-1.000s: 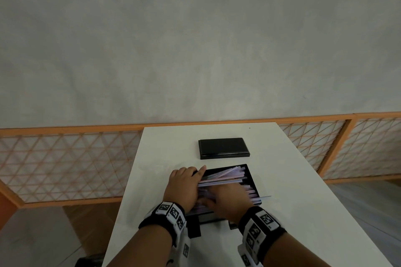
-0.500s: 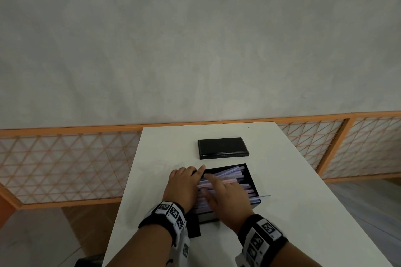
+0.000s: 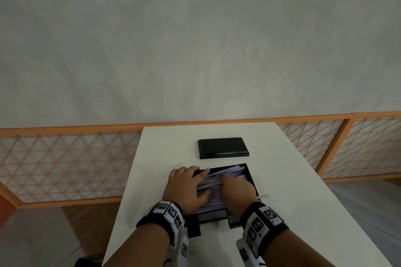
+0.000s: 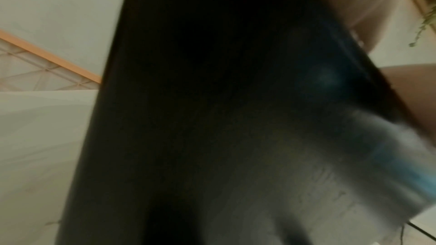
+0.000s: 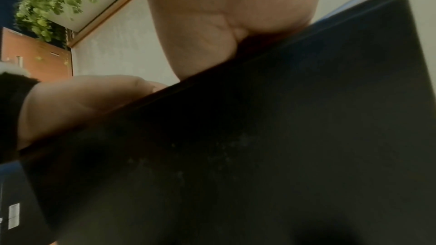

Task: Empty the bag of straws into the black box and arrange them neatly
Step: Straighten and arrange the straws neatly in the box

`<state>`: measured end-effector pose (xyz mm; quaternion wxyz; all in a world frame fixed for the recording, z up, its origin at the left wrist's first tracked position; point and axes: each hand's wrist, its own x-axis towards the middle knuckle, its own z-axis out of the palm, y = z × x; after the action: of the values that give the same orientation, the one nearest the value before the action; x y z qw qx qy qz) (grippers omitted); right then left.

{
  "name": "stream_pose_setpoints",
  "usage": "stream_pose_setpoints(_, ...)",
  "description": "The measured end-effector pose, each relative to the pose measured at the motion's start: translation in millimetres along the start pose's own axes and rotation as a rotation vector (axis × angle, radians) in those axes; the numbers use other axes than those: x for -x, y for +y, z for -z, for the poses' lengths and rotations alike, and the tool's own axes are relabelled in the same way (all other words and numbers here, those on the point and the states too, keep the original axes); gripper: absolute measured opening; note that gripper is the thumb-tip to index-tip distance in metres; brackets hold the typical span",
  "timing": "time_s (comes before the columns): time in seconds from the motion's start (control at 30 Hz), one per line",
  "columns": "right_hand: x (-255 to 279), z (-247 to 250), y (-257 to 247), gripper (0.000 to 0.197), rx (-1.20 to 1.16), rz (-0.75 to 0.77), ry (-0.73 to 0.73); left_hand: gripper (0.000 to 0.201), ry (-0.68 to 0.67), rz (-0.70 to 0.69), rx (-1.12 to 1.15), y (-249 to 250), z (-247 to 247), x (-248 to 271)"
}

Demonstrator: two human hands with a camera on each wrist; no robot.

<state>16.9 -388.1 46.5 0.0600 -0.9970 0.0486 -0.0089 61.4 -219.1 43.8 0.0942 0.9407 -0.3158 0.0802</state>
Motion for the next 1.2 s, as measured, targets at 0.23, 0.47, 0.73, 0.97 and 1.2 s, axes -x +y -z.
stream_pose_setpoints(0.23,11,24,26,0.037,-0.312,-0.125,0.289,0.081,-0.113,-0.012,-0.13,1,2,-1)
stream_pose_setpoints(0.47,16,11,24,0.032,-0.096,-0.038,0.006,0.076,-0.065,-0.011,-0.105,-1,-3,-2)
stream_pose_setpoints(0.73,15,13,-3,0.033,-0.196,0.031,0.287,0.092,-0.035,-0.009,-0.068,3,0,2)
stream_pose_setpoints(0.97,30,4,31,0.073,-0.194,-0.498,0.074,0.074,-0.014,-0.022,-0.081,3,-3,2)
stream_pose_setpoints(1.2,20,-11,4,0.064,-0.186,-0.286,0.08,0.078,-0.002,-0.038,-0.066,4,-3,4)
